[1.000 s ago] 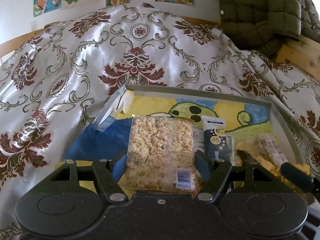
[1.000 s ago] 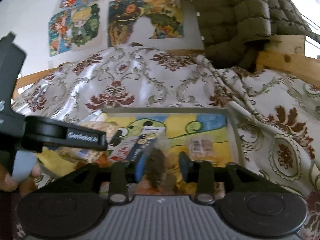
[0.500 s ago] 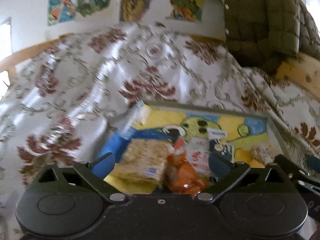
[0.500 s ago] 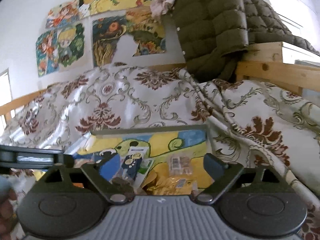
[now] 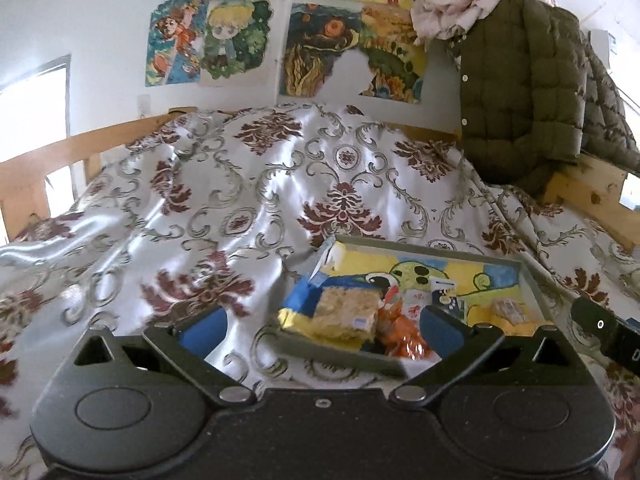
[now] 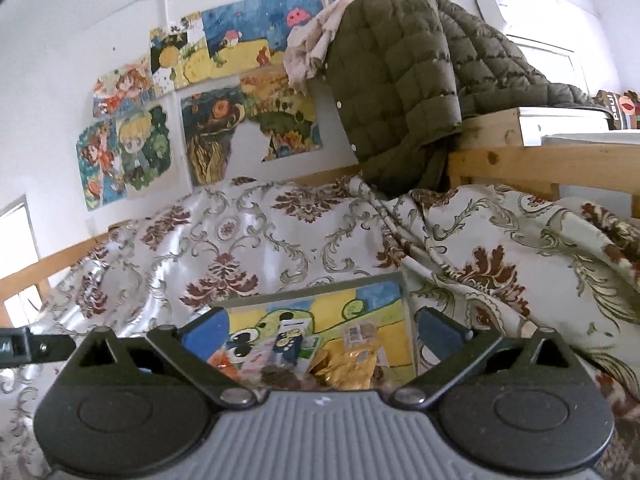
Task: Organize snacks
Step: 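Move both tools back toward the green snack stick and white wrapped bar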
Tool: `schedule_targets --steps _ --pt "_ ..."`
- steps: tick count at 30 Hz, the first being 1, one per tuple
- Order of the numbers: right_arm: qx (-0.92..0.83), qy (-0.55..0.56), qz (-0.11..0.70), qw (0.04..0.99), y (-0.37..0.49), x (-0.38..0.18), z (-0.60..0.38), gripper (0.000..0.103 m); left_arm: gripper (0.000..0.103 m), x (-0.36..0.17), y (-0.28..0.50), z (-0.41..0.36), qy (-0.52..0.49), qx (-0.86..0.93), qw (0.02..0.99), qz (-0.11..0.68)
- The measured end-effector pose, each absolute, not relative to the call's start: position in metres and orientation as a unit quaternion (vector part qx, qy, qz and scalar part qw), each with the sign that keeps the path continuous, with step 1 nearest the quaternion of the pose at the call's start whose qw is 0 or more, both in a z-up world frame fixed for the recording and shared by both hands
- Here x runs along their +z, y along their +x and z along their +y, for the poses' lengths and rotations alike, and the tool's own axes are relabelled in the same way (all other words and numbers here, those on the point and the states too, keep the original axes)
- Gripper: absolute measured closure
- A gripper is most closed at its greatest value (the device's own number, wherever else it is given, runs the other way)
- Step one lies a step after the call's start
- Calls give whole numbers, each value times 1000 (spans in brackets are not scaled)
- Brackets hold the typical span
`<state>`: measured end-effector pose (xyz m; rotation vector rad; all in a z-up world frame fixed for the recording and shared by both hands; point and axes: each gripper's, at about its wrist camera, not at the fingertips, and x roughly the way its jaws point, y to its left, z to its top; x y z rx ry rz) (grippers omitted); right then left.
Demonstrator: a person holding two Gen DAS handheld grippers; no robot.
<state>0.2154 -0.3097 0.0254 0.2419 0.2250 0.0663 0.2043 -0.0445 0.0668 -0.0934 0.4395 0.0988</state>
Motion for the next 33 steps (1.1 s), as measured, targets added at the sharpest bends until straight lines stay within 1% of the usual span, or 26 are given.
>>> schedule_targets --steps 8,17,27,33 --pt "46 113 132 984 157 27 -297 0 1 58 138 -26 -61 58 974 209" --pt "54 100 170 979 97 22 -279 0 1 35 85 -2 -71 92 962 246" --pt "74 62 210 973 63 10 -243 0 1 20 51 15 -55 90 960 261" --pt "93 29 231 968 62 3 -222 0 1 19 40 25 -59 91 960 258"
